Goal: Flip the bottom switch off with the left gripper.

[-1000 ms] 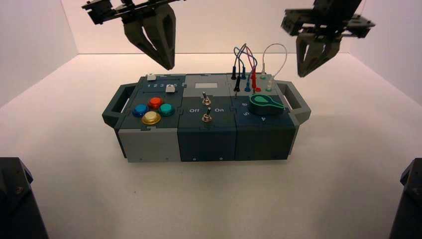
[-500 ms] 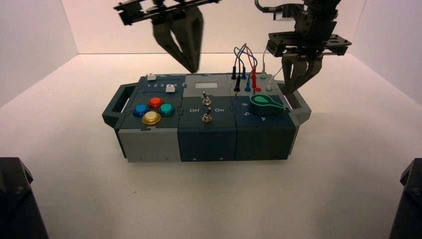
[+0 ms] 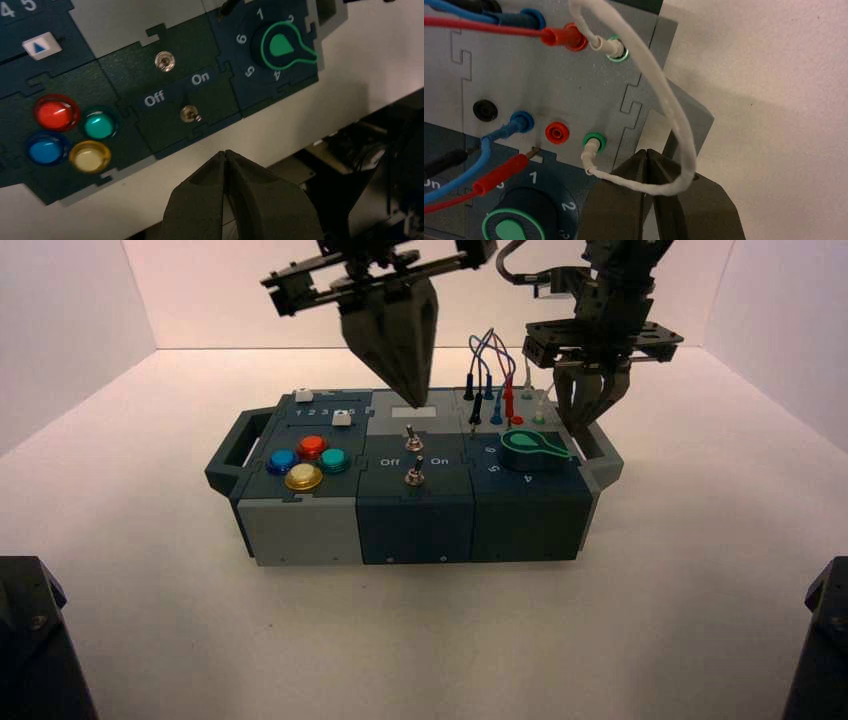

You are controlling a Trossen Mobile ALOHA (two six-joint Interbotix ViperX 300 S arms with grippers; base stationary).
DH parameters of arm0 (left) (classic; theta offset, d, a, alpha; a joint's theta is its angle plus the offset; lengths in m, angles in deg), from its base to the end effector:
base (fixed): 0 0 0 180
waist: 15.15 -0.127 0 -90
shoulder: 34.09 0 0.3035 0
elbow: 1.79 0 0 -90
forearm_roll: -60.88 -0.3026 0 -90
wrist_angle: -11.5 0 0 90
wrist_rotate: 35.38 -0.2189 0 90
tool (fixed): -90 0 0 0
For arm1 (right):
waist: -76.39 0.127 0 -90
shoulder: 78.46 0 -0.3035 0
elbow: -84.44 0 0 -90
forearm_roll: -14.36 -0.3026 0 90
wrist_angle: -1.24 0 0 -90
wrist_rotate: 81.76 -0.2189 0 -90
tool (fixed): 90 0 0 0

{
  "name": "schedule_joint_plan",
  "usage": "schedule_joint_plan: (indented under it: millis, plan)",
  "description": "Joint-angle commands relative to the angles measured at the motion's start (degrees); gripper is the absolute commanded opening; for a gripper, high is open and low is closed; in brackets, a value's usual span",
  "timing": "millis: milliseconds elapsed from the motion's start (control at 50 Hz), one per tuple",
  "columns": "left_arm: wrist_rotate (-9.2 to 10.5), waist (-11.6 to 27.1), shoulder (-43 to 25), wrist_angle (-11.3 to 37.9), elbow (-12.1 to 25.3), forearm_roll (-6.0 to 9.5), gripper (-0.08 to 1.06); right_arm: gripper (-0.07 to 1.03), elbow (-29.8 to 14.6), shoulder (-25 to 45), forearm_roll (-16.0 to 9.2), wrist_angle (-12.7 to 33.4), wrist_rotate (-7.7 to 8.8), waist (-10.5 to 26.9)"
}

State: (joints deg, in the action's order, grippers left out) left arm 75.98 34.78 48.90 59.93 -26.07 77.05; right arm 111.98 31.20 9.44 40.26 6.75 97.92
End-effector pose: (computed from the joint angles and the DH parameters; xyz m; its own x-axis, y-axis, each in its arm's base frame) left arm 0.1827 -0.2881 0.0612 -0.0347 -0.2825 -0.9587 0.3188 0.9060 -0.2785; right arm 0.2957 0.1294 -0.0273 0.0431 0.0750 -0.9962 -0.2823 0.9575 0.0599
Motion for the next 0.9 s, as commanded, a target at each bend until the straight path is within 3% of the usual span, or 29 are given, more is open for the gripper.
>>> schedule_joint_plan:
  millis: [20,220,560,900]
  plan:
    - [1.67,1.58,-0.35,-2.29,1.14,0.44,-0.03,-0.02,0.18,0.97,0.26,-1.23,0.7,0.18]
    - [4.22,4.04,-2.99,-6.68,0.88,0.62,-0.03,-0.02,0.88,1.14,0.35,-2.99,0.79,0.18]
    - [4.75,4.22,-7.56,-9.23,0.53,-0.53,-0.03,-0.02,2.2,2.37,0.35,-4.92,0.88,0.18]
    - [7.73,4.22,-8.7,-11.25,-1.23,-4.75,-0.03,-0.02,2.29,2.46,0.35,-5.01,1.05,0.18]
